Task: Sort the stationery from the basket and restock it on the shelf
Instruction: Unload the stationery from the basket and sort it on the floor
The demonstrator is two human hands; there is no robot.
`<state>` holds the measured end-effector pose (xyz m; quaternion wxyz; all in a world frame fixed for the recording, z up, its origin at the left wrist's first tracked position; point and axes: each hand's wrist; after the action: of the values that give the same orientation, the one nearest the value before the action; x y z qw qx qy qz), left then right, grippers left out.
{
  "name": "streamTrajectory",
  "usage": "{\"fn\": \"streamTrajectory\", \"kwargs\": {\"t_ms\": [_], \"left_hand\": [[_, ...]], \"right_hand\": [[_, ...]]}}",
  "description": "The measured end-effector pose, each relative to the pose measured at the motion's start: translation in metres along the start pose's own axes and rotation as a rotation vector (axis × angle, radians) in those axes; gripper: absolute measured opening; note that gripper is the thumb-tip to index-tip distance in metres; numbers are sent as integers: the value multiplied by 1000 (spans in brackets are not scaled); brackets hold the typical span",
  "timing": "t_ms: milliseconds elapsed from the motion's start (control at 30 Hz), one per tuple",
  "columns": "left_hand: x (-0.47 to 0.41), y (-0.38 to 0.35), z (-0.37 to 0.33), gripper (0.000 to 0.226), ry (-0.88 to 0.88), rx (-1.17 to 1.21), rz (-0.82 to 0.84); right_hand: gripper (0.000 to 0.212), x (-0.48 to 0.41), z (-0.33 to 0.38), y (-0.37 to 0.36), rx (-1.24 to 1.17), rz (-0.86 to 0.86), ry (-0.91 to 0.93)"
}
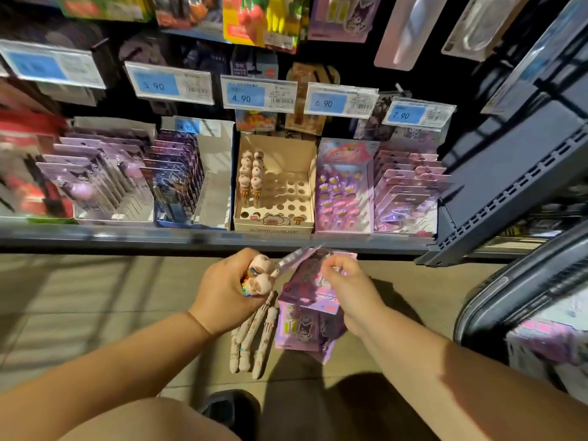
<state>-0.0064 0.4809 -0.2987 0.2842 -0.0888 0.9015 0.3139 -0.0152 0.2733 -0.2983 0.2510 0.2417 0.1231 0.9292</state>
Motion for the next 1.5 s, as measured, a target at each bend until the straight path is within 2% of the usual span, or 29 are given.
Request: {"fn": "streamTrajectory", "kwargs": {"t_ms": [133, 200, 333, 433, 500, 533, 667, 700, 767, 833, 967, 1167, 1333, 1500], "left_hand": [[0, -5, 2, 28, -264, -15, 54], [1, -7, -1, 30, -377, -9, 80], [-1, -12, 2, 31, -514, 5, 115], [3, -14, 4, 30, -520, 17, 182], [9, -16, 7, 30, -416, 25, 235], [11, -17, 10, 31, -291, 42, 248], [14, -23, 26, 38, 587, 284, 264], [15, -24, 31, 38, 750, 283, 260], [20, -27, 44, 33, 992, 201, 251], [31, -28, 60, 37, 1142, 133, 262], [54, -30, 79, 58, 1285, 77, 374], [69, -45, 108, 22, 1317, -77, 353], [73, -56, 125, 33, 1340, -109, 370], [74, -64, 124, 30, 1203, -272, 552]], "right_hand": [[30, 3, 3, -4, -124, 16, -92], [38, 6, 4, -7, -133, 7, -69], [42, 12, 7, -12, -216, -7, -132], [35, 11, 10, -11, -274, 39, -219], [31, 9, 11, -9, -264, 36, -216], [29, 8, 10, -9, -253, 29, -208], [23, 0, -1, -4, -199, -14, -150], [23, -3, -6, -2, -163, -23, -141], [22, -8, -15, 5, -80, -36, -119], [20, -11, -24, 10, -3, -27, -103], [19, -16, -40, 14, 121, 23, -95], [22, -21, -57, 3, 246, 59, -134], [24, -29, -67, -14, 322, 76, -155], [26, -39, -75, -27, 427, 94, -143]]}}
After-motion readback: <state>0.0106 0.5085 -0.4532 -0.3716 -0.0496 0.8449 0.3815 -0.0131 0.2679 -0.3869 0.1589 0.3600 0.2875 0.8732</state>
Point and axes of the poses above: each hand's wrist, its own x-axis away from the middle knuckle, its own y-axis out of the back of the hand, z = x × y, and after that the axes turned 15 degrees about -z, right-handed
